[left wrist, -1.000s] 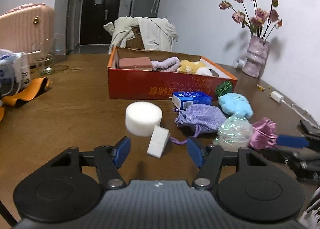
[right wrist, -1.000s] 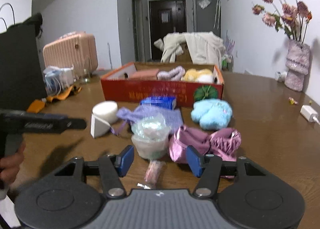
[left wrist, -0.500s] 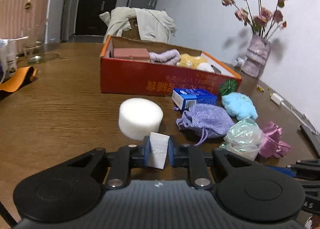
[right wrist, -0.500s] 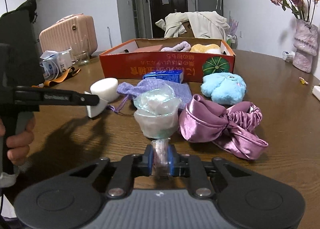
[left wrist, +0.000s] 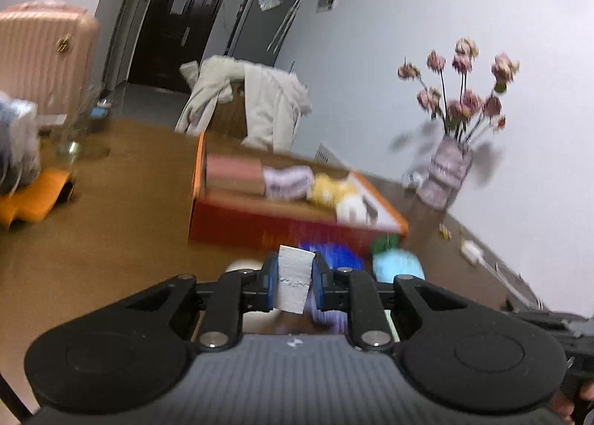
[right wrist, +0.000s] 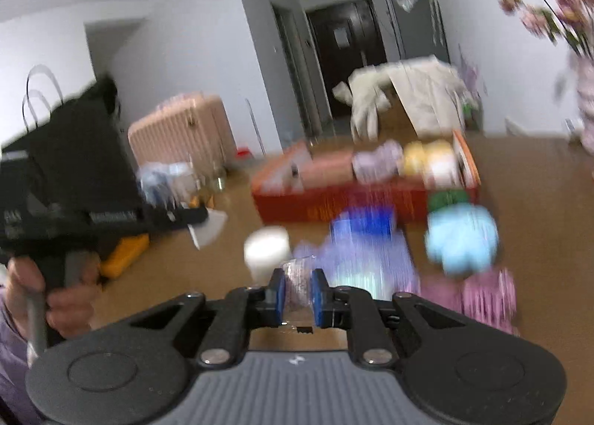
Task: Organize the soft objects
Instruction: 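Carry the white block into the box beside the sponge and open the left gripper, then grasp the clear plastic bag with the right gripper while the left gripper grasps the white foam cylinder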
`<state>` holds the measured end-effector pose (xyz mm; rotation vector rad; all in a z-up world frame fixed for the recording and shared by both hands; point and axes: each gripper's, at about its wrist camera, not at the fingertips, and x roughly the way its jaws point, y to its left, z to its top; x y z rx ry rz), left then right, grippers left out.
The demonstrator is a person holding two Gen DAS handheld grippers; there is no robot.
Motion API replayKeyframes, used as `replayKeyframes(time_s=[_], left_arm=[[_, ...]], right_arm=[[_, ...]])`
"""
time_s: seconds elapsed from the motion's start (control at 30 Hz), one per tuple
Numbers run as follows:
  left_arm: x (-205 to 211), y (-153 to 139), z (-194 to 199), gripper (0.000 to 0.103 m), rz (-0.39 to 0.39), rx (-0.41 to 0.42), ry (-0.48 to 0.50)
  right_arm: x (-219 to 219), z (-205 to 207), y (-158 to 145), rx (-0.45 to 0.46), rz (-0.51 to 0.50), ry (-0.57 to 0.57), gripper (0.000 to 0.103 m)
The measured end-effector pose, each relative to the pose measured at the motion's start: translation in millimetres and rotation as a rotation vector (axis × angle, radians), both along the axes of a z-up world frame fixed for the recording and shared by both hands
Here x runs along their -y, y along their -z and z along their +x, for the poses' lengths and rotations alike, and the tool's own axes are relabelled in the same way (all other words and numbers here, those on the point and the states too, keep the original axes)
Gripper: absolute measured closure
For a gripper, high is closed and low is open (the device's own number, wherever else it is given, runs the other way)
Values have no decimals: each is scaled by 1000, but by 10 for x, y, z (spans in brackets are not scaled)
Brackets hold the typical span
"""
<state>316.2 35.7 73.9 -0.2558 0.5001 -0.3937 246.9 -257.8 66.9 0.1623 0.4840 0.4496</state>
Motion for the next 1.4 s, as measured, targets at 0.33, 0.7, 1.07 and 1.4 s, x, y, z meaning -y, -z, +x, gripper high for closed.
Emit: replayKeyframes(time_s=[0.33,0.7,1.07,1.4], left_arm=[[379,36,2089,83,298,-105,-27],[250,292,2499,55,294,-145,-30],[70,-409,1559,39,294,-16,-73],[-78,-530,-257,21,220,151,-80]], right_arm=[[-327,2728,-140,-276,55,48,88],[-558,3477,245,-383,61,110,65],[-84,2487,-542,-194,0,69,55],[298,549,-688,29,-82,28,40]])
